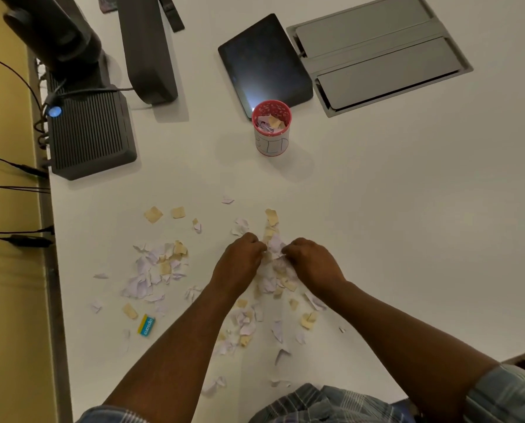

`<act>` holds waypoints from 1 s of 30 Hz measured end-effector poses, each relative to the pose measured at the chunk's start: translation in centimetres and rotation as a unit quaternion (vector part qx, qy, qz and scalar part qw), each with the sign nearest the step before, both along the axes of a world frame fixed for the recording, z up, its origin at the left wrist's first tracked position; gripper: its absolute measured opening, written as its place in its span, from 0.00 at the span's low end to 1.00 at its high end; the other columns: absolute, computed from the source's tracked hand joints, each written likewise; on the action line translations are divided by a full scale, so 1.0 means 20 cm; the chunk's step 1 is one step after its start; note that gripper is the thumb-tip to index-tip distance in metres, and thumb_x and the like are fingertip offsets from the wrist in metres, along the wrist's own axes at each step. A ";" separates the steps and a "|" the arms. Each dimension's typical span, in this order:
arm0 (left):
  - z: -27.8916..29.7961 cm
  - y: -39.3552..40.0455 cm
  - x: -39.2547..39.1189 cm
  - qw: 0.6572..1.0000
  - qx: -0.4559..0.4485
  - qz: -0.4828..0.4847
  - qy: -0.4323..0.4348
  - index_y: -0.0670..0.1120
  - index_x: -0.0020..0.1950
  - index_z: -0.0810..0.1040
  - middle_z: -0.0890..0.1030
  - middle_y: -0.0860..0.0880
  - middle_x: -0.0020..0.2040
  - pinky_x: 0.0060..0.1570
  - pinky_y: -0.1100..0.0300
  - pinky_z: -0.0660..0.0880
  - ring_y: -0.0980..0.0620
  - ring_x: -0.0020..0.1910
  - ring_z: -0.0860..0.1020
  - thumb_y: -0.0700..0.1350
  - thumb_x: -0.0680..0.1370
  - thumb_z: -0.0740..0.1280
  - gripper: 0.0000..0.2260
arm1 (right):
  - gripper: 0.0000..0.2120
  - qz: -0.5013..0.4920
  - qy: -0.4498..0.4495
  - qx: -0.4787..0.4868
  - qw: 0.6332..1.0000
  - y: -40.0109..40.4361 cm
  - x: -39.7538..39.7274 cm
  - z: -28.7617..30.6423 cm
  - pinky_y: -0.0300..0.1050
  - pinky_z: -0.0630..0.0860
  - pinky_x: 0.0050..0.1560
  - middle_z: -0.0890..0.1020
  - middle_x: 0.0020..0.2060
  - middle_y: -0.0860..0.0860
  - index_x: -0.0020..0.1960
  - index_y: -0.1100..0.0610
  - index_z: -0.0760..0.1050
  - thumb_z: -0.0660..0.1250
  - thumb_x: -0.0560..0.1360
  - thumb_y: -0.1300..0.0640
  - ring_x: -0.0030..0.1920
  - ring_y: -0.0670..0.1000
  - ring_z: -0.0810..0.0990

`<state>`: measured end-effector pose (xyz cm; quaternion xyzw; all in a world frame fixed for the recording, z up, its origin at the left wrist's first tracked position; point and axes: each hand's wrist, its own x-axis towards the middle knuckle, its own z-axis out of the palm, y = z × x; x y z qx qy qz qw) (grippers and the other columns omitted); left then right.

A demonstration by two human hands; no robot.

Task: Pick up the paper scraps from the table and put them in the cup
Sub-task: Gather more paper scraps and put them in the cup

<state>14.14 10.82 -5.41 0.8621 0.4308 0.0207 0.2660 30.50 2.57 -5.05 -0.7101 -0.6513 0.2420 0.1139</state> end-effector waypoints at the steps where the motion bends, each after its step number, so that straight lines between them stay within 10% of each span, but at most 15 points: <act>1: 0.00 0.00 -0.01 1.000 -0.001 0.003 -0.004 0.46 0.52 0.82 0.79 0.49 0.48 0.43 0.56 0.77 0.50 0.43 0.78 0.42 0.78 0.63 0.09 | 0.10 -0.024 0.021 -0.001 0.999 0.01 0.01 0.01 0.48 0.78 0.41 0.82 0.46 0.53 0.53 0.54 0.82 0.63 0.77 0.59 0.44 0.54 0.81; 12: 0.09 0.08 -0.07 0.956 -0.131 0.228 -0.133 0.43 0.47 0.85 0.85 0.47 0.42 0.44 0.64 0.78 0.54 0.38 0.81 0.40 0.71 0.73 0.05 | 0.06 -0.165 0.146 -0.027 0.975 0.15 0.14 0.18 0.21 0.66 0.35 0.84 0.34 0.45 0.47 0.58 0.84 0.69 0.74 0.60 0.29 0.35 0.75; 19: 0.16 0.20 -0.08 0.845 -0.311 0.350 -0.259 0.42 0.47 0.83 0.84 0.47 0.41 0.39 0.65 0.77 0.57 0.37 0.81 0.38 0.70 0.75 0.06 | 0.05 -0.180 0.198 -0.037 0.963 0.37 0.22 0.31 0.24 0.66 0.27 0.80 0.28 0.43 0.47 0.57 0.84 0.70 0.73 0.58 0.24 0.33 0.73; 25: 0.19 0.25 -0.07 0.828 -0.325 0.359 -0.283 0.42 0.48 0.83 0.84 0.49 0.41 0.34 0.69 0.76 0.62 0.34 0.80 0.37 0.71 0.74 0.07 | 0.06 -0.174 0.190 0.008 0.966 0.66 0.29 0.45 0.23 0.69 0.29 0.84 0.36 0.50 0.48 0.59 0.83 0.70 0.74 0.58 0.27 0.32 0.76; 30: 0.17 0.23 -0.09 0.824 -0.334 0.363 -0.280 0.42 0.48 0.83 0.85 0.47 0.42 0.36 0.66 0.77 0.56 0.37 0.81 0.38 0.71 0.74 0.07 | 0.08 -0.200 0.193 0.045 0.960 0.92 0.37 0.54 0.50 0.82 0.46 0.85 0.43 0.55 0.48 0.62 0.82 0.73 0.72 0.57 0.41 0.50 0.83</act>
